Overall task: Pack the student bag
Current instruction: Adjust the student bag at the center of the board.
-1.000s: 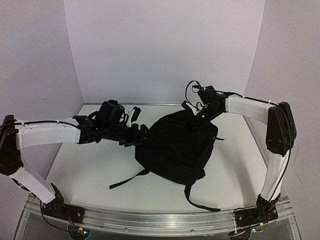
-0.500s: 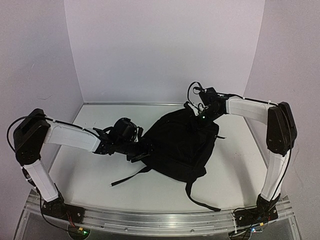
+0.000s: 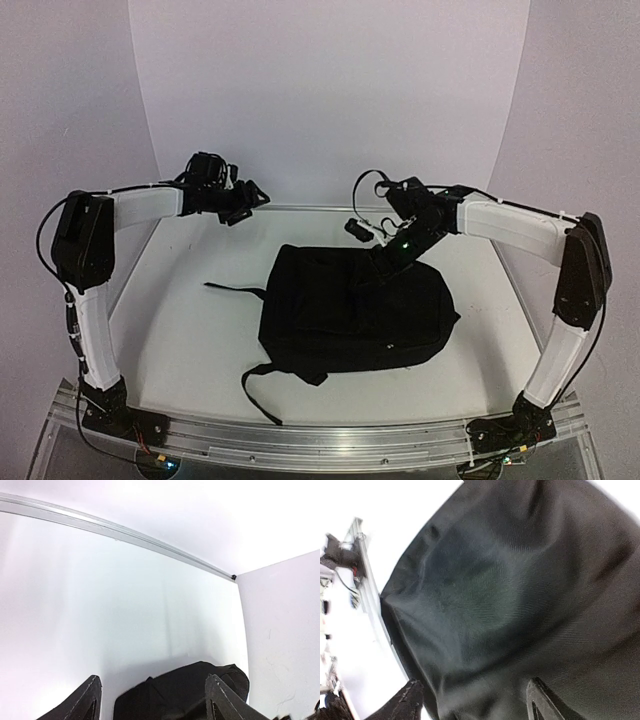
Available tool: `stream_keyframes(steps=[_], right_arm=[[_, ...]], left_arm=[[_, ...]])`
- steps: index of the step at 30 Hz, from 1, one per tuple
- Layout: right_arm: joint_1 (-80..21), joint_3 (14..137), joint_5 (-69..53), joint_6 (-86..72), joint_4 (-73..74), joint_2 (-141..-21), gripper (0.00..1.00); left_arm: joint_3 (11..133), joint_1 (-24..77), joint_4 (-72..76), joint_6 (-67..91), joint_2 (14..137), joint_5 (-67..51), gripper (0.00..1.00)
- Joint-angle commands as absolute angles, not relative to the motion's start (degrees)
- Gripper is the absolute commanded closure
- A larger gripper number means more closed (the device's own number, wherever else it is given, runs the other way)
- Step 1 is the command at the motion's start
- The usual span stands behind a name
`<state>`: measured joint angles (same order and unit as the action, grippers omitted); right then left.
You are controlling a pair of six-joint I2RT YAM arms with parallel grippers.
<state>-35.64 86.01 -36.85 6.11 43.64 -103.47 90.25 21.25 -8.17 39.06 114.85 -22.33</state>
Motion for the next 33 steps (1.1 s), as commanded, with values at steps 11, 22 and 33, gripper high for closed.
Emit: stream_keyframes(steps=[11,22,33], right_arm=[[-22.6,95.3,-21.4,14.4,47.2,-109.2,0.19],[-22.0,94.0,-22.3,18.2,48.0,-115.8,0.20],[-22.0,88.7,-29.1,17.0,48.6,-114.3,0.34]], left_arm=[[61.6,42.0,-15.1,43.1,85.2,-12.4,0.22],[57.4,56.7,-28.3,47.0,80.3,-12.3,0.21],[55.1,61.1,-20.9,54.3,87.2,-10.4,0.21]])
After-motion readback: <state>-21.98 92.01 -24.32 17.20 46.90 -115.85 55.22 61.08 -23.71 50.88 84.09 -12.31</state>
